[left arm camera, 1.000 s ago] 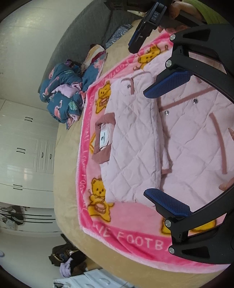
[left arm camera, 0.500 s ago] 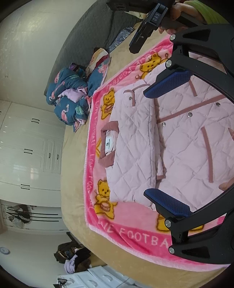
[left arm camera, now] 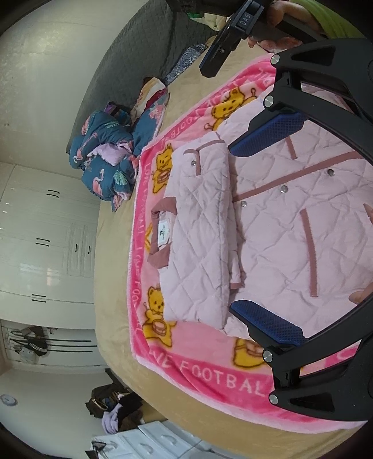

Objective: Fold large clothes

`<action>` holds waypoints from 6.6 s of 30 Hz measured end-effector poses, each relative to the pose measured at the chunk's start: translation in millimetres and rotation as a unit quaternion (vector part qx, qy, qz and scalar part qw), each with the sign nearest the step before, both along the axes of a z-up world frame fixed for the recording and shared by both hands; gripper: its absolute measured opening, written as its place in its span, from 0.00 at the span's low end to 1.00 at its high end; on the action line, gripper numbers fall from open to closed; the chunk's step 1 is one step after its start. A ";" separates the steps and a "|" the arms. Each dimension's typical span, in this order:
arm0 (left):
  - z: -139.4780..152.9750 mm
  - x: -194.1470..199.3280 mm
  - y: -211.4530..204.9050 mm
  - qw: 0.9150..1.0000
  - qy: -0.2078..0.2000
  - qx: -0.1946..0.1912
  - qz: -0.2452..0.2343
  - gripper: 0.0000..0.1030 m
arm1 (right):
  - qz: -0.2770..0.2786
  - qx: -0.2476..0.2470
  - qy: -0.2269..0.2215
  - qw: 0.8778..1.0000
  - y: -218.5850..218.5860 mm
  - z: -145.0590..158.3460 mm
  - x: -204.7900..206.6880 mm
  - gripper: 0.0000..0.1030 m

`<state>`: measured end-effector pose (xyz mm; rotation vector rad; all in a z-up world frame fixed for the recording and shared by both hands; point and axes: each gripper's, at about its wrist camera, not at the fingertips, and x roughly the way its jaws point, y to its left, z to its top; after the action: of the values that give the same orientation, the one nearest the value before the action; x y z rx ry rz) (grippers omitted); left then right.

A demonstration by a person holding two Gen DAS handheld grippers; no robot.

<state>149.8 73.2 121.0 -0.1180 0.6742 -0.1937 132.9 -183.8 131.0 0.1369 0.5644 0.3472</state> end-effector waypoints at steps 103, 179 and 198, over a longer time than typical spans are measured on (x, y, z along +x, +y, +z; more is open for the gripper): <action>-182.5 -93.9 84.9 0.974 0.217 -0.022 0.058 0.51 | -0.022 -0.094 0.200 0.975 -132.7 -152.5 -102.2 0.96; -41.5 -45.6 75.4 0.996 0.004 -0.035 0.080 0.08 | -0.009 0.097 0.011 0.995 -148.8 -55.8 -48.0 0.18; -16.4 -13.9 84.9 0.995 -0.026 -0.049 0.081 0.09 | -0.026 0.098 -0.003 0.995 -143.9 -26.9 -15.6 0.18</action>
<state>135.9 158.1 104.6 -0.2604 0.6011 -0.0734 117.4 -327.6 104.1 0.3394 0.5188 0.3528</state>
